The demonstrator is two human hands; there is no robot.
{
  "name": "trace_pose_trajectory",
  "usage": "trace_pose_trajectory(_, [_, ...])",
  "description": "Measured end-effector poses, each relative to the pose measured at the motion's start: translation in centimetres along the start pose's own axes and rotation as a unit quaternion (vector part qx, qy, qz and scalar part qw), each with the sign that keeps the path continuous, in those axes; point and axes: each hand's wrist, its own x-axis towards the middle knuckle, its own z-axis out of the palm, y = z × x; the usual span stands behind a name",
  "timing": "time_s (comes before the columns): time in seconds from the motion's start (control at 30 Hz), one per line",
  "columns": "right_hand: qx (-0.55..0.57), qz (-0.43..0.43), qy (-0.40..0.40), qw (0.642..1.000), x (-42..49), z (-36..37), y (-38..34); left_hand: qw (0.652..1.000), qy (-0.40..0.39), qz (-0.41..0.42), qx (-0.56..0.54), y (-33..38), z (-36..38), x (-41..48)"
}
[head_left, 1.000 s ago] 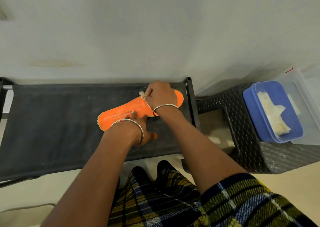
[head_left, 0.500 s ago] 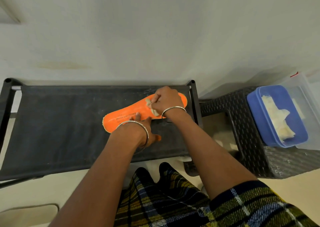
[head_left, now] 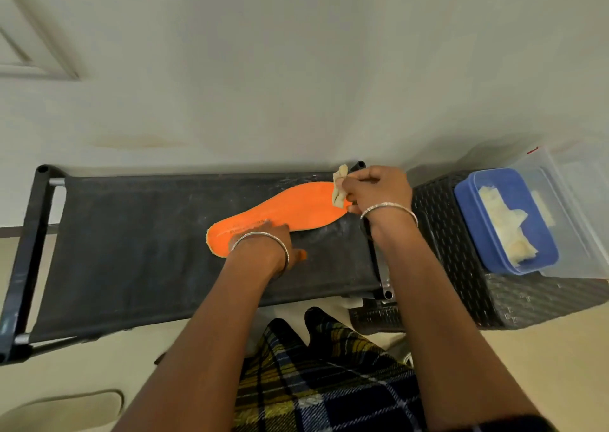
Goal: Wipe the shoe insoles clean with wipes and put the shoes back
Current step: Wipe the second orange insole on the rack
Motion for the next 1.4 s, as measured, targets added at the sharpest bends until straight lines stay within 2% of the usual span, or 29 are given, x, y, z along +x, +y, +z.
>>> trace_pose_trajectory(0.07, [0.036, 0.02, 0.011, 0.999, -2.9, -0.5, 0.2, 0.995, 0.09, -0.024, -0.026, 0.0, -0.9, -0.6])
trace_pose_trajectory(0.17, [0.059, 0.048, 0.003, 0.997, -6.1, -0.3, 1.4, 0.97, 0.217, -0.081, -0.073, -0.6, -1.4, -0.9])
trace_pose_trajectory(0.23, [0.06, 0.071, -0.012, 0.996, -4.8, 0.7, 1.0, 0.959, 0.255, -0.102, -0.069, -1.4, -0.9, -0.4])
trace_pose_trajectory(0.4, [0.068, 0.036, -0.014, 0.997, -1.0, 2.3, -0.5, 0.961, 0.252, -0.116, -0.017, -3.0, 0.5, 1.0])
trace_pose_trajectory(0.53, [0.062, 0.029, -0.013, 0.998, -0.6, 2.1, -0.2, 0.955, 0.265, -0.133, -0.026, -3.2, 0.5, 1.6])
trace_pose_trajectory(0.73, [0.065, 0.032, -0.009, 0.997, 0.2, 0.9, -0.1, 0.96, 0.192, -0.138, -0.148, -2.5, 0.8, 1.9])
trace_pose_trajectory(0.9, [0.086, 0.038, -0.001, 0.996, 0.3, 0.3, -0.6, 0.942, 0.172, -0.113, -0.265, -2.2, -0.1, 0.8])
trace_pose_trajectory(1.03, [0.122, 0.032, -0.007, 0.992, 0.0, 0.5, -1.6, 0.871, 0.215, -0.119, -0.425, -2.7, 0.2, -2.4])
trace_pose_trajectory(1.17, [0.154, 0.03, -0.027, 0.987, -0.5, 1.0, -2.6, 0.752, 0.217, -0.149, -0.604, -3.4, 2.5, -5.7])
trace_pose_trajectory(1.27, [0.174, 0.031, -0.05, 0.983, -0.8, 1.2, -2.7, 0.681, 0.222, -0.144, -0.683, -1.9, 4.2, -7.2])
trace_pose_trajectory(1.4, [0.167, 0.024, -0.055, 0.984, -0.8, 1.0, -2.4, 0.533, 0.172, -0.162, -0.813, 1.2, 4.0, -6.6])
